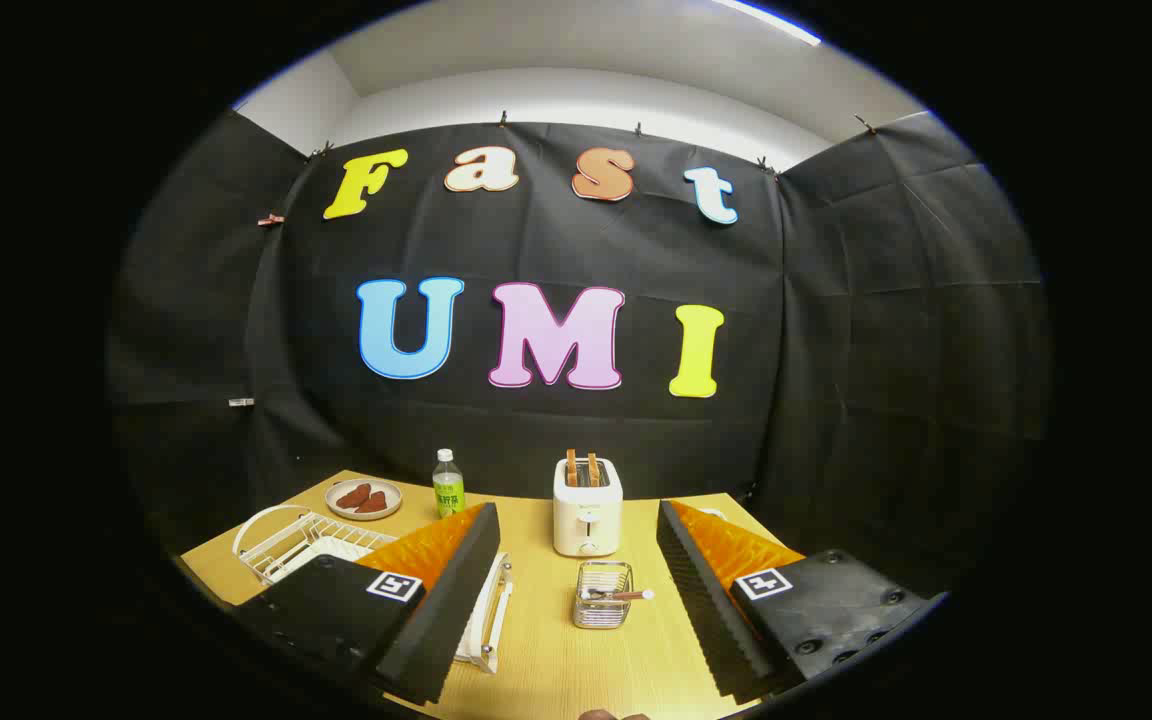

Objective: Take the plate from the dish rack, then take the spoon from the basket and place it into the plate.

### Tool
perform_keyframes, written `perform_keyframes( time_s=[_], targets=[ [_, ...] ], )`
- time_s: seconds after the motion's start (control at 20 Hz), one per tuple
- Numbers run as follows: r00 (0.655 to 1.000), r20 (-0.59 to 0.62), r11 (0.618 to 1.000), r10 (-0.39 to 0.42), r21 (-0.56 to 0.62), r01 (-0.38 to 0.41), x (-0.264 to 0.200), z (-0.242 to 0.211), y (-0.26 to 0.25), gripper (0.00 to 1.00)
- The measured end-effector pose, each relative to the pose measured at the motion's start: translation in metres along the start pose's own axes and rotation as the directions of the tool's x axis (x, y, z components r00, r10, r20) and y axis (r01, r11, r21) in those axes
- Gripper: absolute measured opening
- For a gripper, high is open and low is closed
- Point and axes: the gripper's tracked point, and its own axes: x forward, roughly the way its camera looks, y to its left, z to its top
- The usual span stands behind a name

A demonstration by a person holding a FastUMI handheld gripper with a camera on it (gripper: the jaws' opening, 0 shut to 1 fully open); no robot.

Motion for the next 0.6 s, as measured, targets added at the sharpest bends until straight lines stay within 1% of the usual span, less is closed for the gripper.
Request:
perform_keyframes(
  time_s=[0.1, 0.3, 0.6],
  targets=[
    [1.000, -0.006, 1.000, -0.002, -0.024, 0.001, 0.0018, -0.0018, -0.0009, 0.97],
    [1.000, -0.027, 1.000, 0.004, -0.014, -0.004, 0.0015, -0.0077, 0.0008, 0.97],
    [0.999, -0.031, 0.999, 0.021, -0.036, -0.022, 0.0005, -0.0099, 0.0081, 0.97]
  ],
)
